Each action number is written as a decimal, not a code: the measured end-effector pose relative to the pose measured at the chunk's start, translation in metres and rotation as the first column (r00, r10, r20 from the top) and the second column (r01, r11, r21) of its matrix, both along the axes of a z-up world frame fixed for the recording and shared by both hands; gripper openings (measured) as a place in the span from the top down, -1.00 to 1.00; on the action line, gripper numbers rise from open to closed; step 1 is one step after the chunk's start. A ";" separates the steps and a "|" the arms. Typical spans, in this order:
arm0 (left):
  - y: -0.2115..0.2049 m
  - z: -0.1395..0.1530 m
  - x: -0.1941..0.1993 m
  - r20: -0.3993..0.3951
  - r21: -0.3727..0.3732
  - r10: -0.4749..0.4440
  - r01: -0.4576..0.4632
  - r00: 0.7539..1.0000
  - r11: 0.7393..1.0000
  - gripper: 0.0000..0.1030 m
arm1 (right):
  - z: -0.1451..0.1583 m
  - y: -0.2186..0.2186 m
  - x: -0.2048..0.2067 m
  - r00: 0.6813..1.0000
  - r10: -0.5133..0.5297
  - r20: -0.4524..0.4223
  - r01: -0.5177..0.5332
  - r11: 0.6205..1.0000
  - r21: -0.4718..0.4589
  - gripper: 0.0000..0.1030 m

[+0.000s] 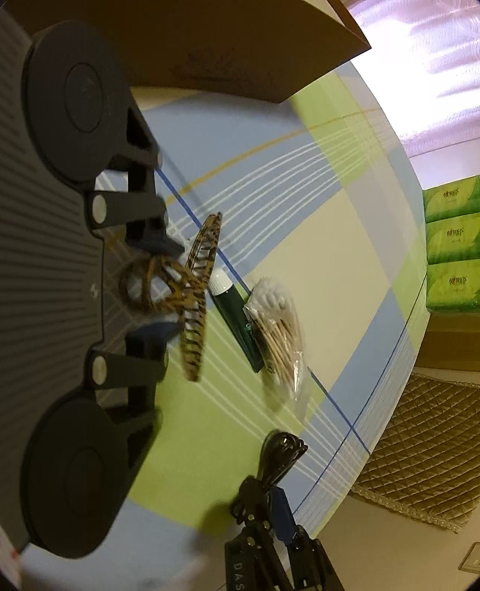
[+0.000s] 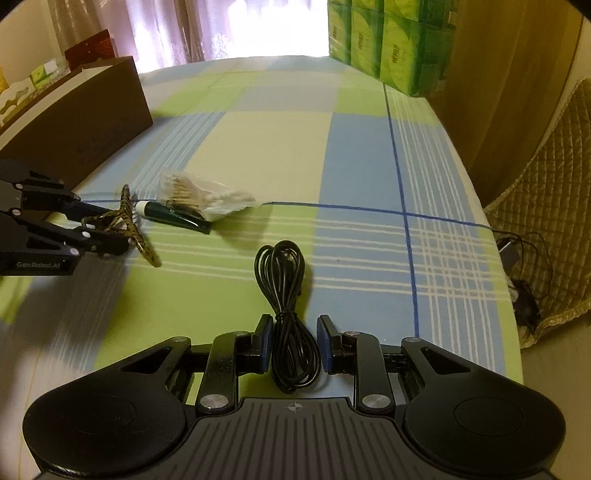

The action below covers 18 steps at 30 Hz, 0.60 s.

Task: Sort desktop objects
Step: 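Grasp the black cable with the right tool while the left tool grasps the tortoiseshell hair clip, then lift and carry the hair clip and black cable with both tools over the box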

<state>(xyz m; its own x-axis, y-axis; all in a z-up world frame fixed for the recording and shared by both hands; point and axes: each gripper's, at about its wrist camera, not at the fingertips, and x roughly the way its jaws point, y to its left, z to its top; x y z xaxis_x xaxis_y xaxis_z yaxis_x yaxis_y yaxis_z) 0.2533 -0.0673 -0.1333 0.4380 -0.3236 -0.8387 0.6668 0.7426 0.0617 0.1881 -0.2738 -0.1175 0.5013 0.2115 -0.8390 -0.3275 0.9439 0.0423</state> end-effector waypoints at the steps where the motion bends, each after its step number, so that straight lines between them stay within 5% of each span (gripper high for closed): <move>1: 0.001 0.000 -0.001 -0.005 -0.001 0.009 -0.009 1.000 1.000 0.49 | 0.000 0.000 -0.001 1.000 0.003 0.000 -0.003 1.000 -0.001 0.56; 13: 0.054 0.007 -0.061 -0.083 0.002 0.168 -0.168 0.982 0.986 0.49 | -0.002 0.007 -0.021 0.997 0.078 0.010 -0.078 0.997 0.007 0.49; 18: 0.059 0.007 -0.060 -0.103 -0.046 0.214 -0.219 0.971 0.975 0.43 | -0.006 0.012 -0.014 0.998 0.056 0.042 -0.056 0.998 -0.015 0.19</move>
<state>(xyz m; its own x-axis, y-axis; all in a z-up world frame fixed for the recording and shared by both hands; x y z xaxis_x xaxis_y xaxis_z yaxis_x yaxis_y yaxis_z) 0.1936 -0.0088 -0.1263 0.4208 -0.2780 -0.8635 0.4905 0.8705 -0.0413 0.1745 -0.2620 -0.1235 0.5241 0.2292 -0.8203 -0.3812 0.9244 0.0147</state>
